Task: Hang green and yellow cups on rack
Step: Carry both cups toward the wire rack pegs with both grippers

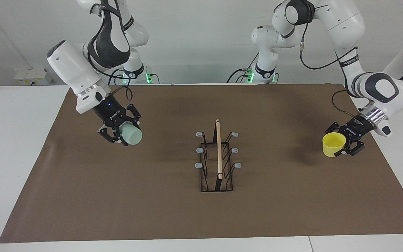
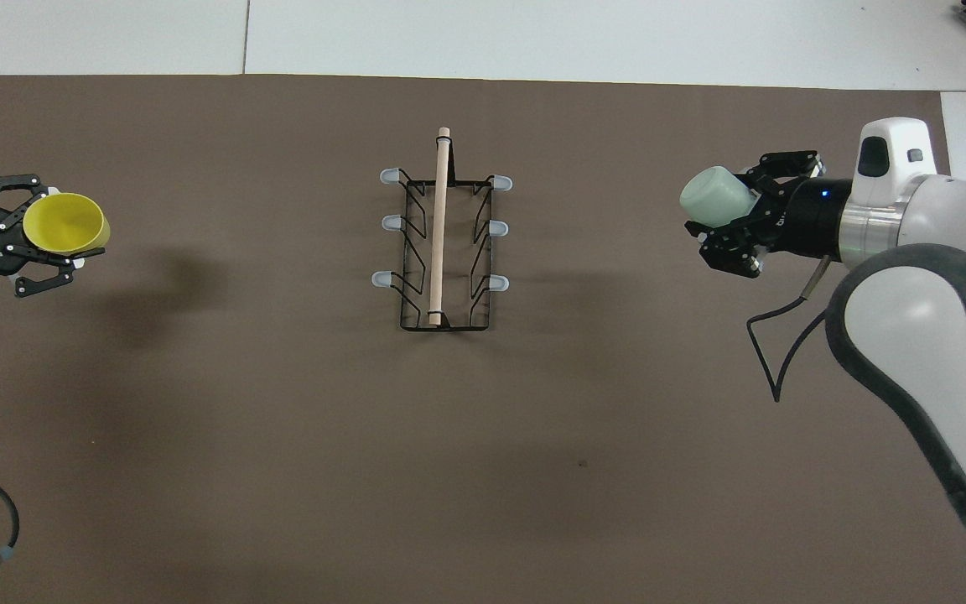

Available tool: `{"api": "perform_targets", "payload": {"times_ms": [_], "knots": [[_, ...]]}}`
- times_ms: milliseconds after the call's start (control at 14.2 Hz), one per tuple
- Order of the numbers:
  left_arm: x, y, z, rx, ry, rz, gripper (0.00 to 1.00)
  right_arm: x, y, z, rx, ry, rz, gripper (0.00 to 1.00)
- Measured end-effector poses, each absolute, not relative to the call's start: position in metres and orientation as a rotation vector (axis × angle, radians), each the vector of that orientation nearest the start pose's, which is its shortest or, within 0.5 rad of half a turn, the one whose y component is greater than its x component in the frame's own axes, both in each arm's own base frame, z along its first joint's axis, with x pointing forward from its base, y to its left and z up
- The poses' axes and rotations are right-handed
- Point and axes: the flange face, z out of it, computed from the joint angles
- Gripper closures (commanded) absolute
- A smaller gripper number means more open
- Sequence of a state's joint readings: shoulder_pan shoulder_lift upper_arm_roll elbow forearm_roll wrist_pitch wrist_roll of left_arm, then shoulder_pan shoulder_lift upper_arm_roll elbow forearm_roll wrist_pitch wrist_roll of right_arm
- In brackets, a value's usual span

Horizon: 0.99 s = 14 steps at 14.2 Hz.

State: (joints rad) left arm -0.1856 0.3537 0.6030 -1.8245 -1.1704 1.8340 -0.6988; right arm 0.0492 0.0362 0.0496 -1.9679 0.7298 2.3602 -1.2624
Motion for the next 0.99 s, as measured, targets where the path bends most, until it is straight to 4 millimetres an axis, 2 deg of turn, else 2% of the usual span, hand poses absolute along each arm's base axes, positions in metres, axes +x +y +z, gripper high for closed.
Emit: {"api": "perform_targets", "payload": {"times_ms": [282, 563, 704, 845, 986], "knots": [[0.608, 0.138, 0.434, 1.747, 1.584, -0.342, 0.83, 0.592, 0.068, 0.491, -2.284, -1.030, -1.022, 0.66], [0.616, 0.089, 0.481, 1.999, 1.466, -0.268, 0.86, 0.574, 0.092, 0.490, -2.101, -0.845, -1.193, 0.66], [0.614, 0.064, 0.501, 2.109, 1.410, -0.235, 0.87, 0.562, 0.105, 0.484, -2.074, -0.795, -1.252, 0.66], [0.609, 0.033, 0.521, 2.246, 1.342, -0.191, 0.87, 0.546, 0.131, 0.475, -2.059, -0.722, -1.312, 0.66], [0.603, 0.002, 0.539, 2.351, 1.272, -0.128, 0.87, 0.527, 0.169, 0.462, -2.028, -0.657, -1.360, 0.66]]}}
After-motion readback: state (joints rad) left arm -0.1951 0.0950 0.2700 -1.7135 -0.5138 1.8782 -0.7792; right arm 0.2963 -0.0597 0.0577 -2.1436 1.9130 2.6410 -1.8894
